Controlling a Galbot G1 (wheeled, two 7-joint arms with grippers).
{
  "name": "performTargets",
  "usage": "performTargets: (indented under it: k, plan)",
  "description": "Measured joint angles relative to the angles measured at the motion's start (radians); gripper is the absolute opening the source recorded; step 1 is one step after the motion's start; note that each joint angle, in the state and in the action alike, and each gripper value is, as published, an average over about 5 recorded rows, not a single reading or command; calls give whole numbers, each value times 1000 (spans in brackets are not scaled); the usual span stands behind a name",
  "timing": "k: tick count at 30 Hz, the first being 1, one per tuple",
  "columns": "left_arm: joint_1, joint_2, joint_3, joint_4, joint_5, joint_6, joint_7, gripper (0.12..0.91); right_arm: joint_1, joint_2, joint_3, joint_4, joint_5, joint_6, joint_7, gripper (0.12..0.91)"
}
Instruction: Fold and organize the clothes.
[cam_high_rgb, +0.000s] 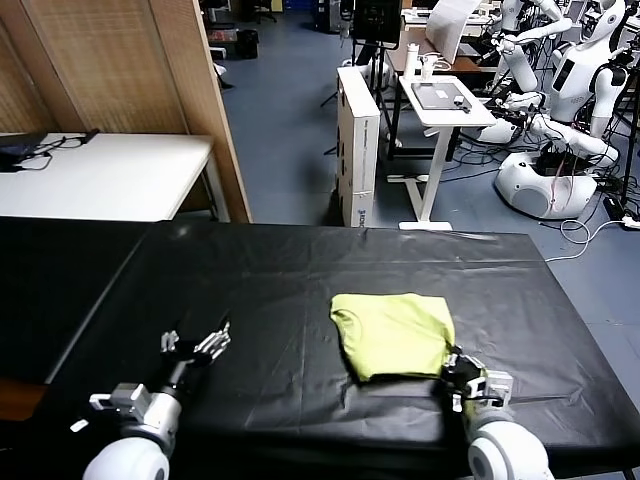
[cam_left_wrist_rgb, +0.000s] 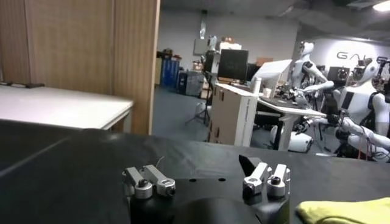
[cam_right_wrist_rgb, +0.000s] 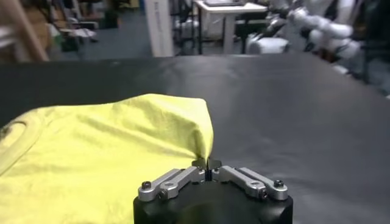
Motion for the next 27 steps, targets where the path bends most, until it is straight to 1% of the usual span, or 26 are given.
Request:
performTargets:
  k: [6,9,13,15,16,18,19,20,22,23,25,26,27]
  plan:
    - [2,-8,7,6,3,-9,1,907,29,-42,45,-29,-3,-19,-3,148]
    - [3,-10,9,7,5,-12,2,907,27,-61,60,-26,19,-32,-15,148]
    - [3,-13,15,7,8,-12,2,907,13,-74,79,-10,45,-61,-43,148]
    - [2,-13,20,5,8,-10,2,907,6,-80,88,-2,49,-74,-55,155]
    - [1,-13,22,4,8,-8,2,907,4,-84,92,3,53,-81,-59,176]
    - [0,-12,25,2,6,-4,2,907,0,-92,100,12,64,-98,-65,255]
    - [0,-11,26,0,5,-1,2,907,-2,-96,104,17,71,-109,-68,310]
    - [0,-10,28,-1,4,1,2,907,-4,-101,108,22,79,-120,-73,384]
    - [0,-6,30,-3,2,5,1,907,-10,-112,118,32,92,-134,-86,498]
    - [0,-4,30,-5,0,6,1,907,-14,-118,124,37,97,-136,-96,573]
    - [3,1,31,-8,-5,6,-4,907,-25,-132,137,48,102,-124,-121,687]
    - [5,3,32,-10,-8,3,-8,907,-32,-140,145,53,103,-109,-137,755]
    - [8,7,32,-12,-9,-2,-13,907,-41,-148,153,57,103,-86,-156,804]
